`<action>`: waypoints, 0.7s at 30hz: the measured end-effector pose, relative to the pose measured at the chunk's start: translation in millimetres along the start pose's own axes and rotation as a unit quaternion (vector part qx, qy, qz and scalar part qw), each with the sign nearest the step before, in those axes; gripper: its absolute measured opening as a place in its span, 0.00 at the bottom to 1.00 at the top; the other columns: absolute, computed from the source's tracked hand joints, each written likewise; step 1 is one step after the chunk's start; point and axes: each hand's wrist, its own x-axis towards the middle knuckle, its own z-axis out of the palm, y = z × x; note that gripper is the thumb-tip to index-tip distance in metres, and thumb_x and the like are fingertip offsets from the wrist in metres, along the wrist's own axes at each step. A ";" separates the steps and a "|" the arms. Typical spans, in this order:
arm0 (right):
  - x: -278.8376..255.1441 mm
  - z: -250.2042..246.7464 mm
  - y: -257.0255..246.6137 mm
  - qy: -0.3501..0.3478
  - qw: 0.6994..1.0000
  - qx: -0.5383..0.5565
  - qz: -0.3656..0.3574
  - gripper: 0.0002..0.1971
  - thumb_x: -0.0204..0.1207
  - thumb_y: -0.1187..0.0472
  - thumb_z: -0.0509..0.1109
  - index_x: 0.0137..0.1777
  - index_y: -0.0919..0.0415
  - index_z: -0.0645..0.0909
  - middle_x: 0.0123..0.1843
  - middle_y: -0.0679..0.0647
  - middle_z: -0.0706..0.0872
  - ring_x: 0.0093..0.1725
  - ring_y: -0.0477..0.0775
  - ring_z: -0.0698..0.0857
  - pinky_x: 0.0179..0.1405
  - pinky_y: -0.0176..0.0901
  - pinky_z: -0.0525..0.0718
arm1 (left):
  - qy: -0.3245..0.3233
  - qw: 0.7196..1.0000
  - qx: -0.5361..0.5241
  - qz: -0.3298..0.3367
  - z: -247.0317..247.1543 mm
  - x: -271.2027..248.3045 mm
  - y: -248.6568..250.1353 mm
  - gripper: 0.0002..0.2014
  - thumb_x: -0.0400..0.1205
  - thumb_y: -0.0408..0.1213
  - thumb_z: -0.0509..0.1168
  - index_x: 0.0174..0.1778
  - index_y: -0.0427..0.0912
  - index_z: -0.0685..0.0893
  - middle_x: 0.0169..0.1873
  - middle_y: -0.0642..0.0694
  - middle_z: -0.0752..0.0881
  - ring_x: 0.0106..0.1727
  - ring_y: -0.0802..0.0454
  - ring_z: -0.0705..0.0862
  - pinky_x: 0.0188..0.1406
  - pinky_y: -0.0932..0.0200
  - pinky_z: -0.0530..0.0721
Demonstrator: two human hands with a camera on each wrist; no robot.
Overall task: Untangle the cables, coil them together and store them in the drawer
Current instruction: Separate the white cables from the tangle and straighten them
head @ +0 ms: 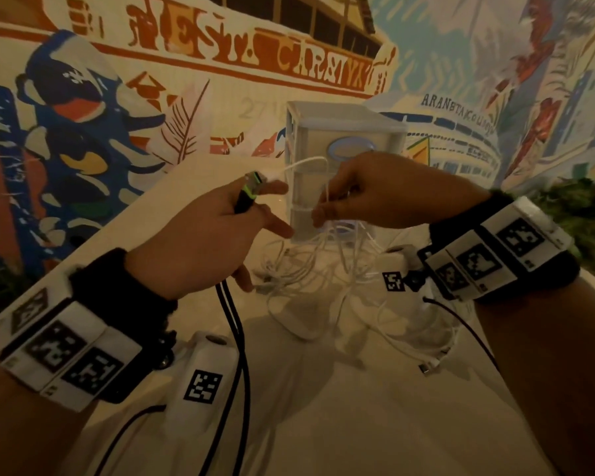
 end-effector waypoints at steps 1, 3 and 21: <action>-0.7 -2.3 -1.3 0.012 1.000 0.012 -0.003 0.12 0.77 0.39 0.72 0.49 0.41 0.93 0.42 0.46 0.92 0.39 0.49 0.85 0.40 0.45 0.80 | -0.012 1.000 0.010 -0.002 0.9 0.5 -2.0 0.17 0.90 0.38 0.55 0.73 0.57 0.76 0.49 0.50 0.92 0.17 0.58 0.76 0.29 0.46 0.88; -1.7 -2.7 -6.5 0.020 0.999 0.041 -0.010 0.12 0.76 0.41 0.75 0.51 0.44 0.94 0.44 0.45 0.93 0.43 0.47 0.87 0.45 0.44 0.83 | -0.035 0.999 0.016 0.002 3.2 1.6 -4.7 0.17 0.90 0.41 0.55 0.74 0.59 0.74 0.47 0.50 0.91 0.18 0.58 0.77 0.29 0.44 0.89; 5.3 13.4 -2.9 -0.078 0.992 0.102 0.007 0.16 0.88 0.53 0.59 0.56 0.43 0.90 0.63 0.41 0.85 0.64 0.45 0.82 0.71 0.44 0.75 | -0.011 0.997 -0.061 0.036 5.3 -1.8 0.3 0.19 0.89 0.49 0.56 0.38 0.41 0.82 0.45 0.21 0.82 0.20 0.49 0.61 0.21 0.54 0.63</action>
